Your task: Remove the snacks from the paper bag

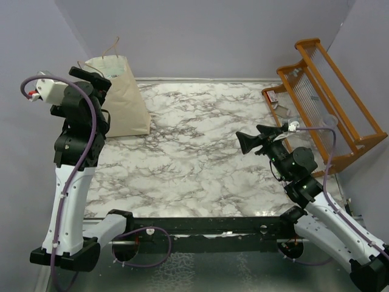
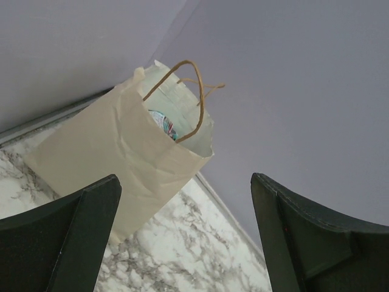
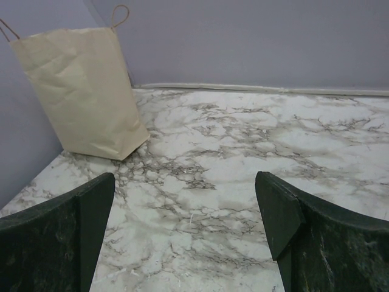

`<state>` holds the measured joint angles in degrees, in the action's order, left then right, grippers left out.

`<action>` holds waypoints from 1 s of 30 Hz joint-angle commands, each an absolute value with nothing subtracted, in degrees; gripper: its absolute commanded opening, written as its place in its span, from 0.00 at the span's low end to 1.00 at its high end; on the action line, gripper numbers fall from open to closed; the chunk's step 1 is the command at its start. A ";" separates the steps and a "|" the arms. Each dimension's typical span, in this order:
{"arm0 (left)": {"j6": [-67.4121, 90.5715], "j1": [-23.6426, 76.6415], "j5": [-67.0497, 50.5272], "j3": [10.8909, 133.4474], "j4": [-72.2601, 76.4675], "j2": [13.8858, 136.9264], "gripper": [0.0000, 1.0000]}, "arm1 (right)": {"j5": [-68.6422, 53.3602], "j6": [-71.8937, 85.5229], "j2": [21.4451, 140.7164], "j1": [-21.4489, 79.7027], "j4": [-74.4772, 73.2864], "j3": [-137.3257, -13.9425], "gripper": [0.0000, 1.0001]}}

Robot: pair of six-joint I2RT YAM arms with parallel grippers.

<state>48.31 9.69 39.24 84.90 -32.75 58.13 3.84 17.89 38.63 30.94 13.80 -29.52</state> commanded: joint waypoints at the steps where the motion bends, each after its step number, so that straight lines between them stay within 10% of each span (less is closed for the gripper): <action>1: 54.92 9.32 43.56 91.33 -34.48 64.43 0.91 | 7.82 16.40 36.98 32.23 15.45 -29.00 0.99; 15: 56.49 4.29 45.60 99.49 -29.59 78.04 0.88 | 11.27 16.01 35.07 32.26 13.83 -29.08 0.99; 24: 53.67 -4.22 34.50 101.68 -22.71 88.14 0.60 | 12.29 15.67 35.46 32.26 13.97 -28.92 0.99; 30: 50.88 -4.48 32.70 102.77 -18.94 90.48 0.58 | 12.83 15.49 36.07 32.26 14.35 -28.68 0.99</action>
